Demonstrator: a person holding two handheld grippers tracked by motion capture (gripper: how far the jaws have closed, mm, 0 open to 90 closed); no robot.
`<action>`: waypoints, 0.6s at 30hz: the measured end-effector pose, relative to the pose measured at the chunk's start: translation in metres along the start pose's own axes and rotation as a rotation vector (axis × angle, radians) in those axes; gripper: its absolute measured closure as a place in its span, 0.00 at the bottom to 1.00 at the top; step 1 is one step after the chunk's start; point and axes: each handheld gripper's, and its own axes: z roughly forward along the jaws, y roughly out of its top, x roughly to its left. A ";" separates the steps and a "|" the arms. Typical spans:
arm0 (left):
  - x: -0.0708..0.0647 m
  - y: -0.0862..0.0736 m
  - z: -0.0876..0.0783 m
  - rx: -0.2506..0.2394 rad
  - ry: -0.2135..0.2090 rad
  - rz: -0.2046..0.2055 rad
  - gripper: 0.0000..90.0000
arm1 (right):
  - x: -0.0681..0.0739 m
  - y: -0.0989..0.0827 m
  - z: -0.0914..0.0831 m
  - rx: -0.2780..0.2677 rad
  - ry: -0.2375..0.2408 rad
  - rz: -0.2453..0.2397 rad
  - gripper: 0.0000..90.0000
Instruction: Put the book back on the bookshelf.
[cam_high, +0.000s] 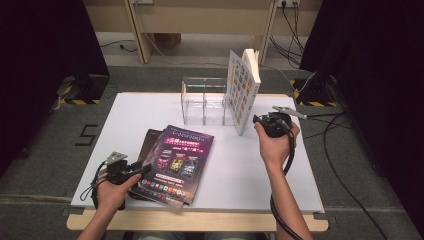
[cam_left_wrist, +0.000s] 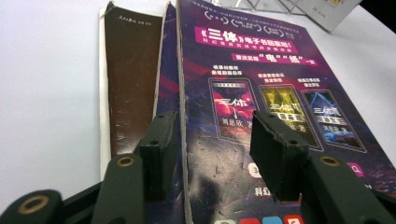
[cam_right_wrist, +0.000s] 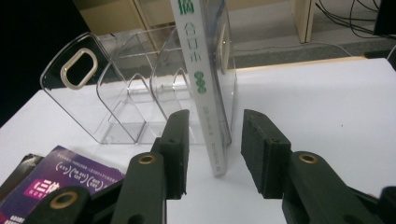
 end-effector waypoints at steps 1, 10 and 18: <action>0.001 0.000 0.001 0.005 0.000 -0.003 0.56 | 0.000 -0.002 0.000 0.007 0.005 -0.001 0.69; 0.001 -0.004 0.010 0.034 -0.008 -0.027 0.56 | 0.005 -0.024 0.007 0.079 0.029 0.006 0.69; 0.000 -0.008 0.014 0.040 -0.006 -0.027 0.56 | 0.016 -0.044 0.017 0.128 0.068 -0.004 0.69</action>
